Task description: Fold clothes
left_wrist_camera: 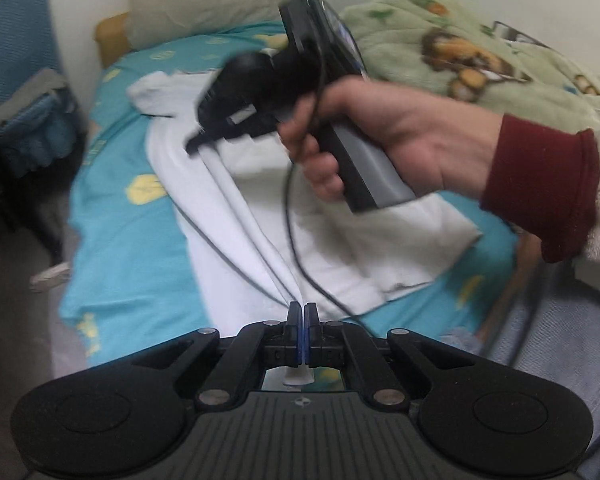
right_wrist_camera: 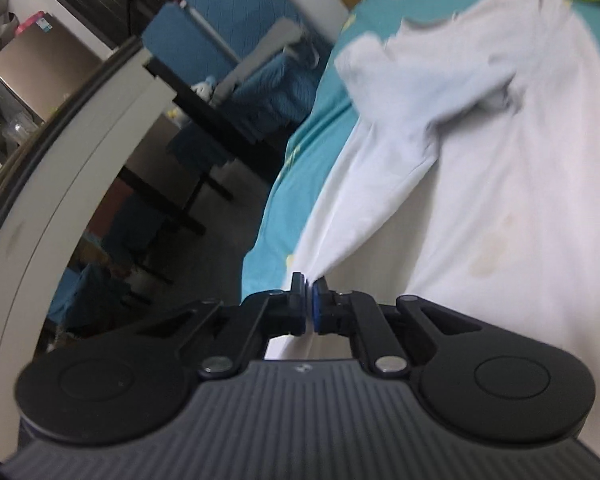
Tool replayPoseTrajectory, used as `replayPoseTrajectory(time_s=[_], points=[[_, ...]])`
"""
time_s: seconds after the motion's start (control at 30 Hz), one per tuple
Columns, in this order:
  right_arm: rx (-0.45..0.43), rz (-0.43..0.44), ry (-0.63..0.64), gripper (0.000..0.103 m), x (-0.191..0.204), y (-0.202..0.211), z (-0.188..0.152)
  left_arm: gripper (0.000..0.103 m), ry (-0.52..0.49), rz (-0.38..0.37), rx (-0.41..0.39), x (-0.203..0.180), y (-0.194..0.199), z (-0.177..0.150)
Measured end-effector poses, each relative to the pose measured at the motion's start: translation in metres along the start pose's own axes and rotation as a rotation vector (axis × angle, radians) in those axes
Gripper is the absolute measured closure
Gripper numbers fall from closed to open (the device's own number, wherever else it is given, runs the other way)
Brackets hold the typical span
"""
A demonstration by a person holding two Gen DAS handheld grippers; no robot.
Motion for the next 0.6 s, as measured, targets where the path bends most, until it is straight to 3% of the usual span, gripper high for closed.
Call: replayPoseTrajectory(time_s=[0.33, 0.4, 0.47, 0.53, 0.57, 0.6], points=[[-0.027, -0.13, -0.007, 0.097, -0.043, 0.01, 0.003, 0.099, 0.044, -0.08, 0.084, -0.022, -0.064, -0.019], [-0.03, -0.132, -0.016, 0.094, -0.044, 0.014, 0.0, 0.085, 0.048, -0.063, 0.058, -0.019, -0.057, -0.019], [-0.032, -0.128, -0.028, 0.094, -0.042, 0.022, -0.003, 0.047, 0.063, -0.047, 0.014, -0.013, -0.046, -0.018], [-0.011, -0.088, -0.06, 0.093, -0.039, 0.033, -0.006, 0.035, 0.125, -0.04, -0.042, -0.001, -0.035, -0.018], [-0.004, -0.077, -0.076, 0.087, -0.037, 0.041, -0.009, 0.032, 0.172, -0.045, -0.061, 0.007, -0.031, -0.02], [-0.012, -0.083, -0.078, 0.067, -0.035, 0.051, -0.012, 0.03, 0.225, -0.042, -0.075, 0.017, -0.029, -0.022]])
Point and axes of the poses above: each gripper's, at about its wrist camera, not at the fingertips, and y roughly against the way its jaws point, x to its left, z to its top, the point moved 5 cm from there along -y, roughly the way its jaws point, and after that the axes turned 12 degrees about -y, right-handed, at the moved point
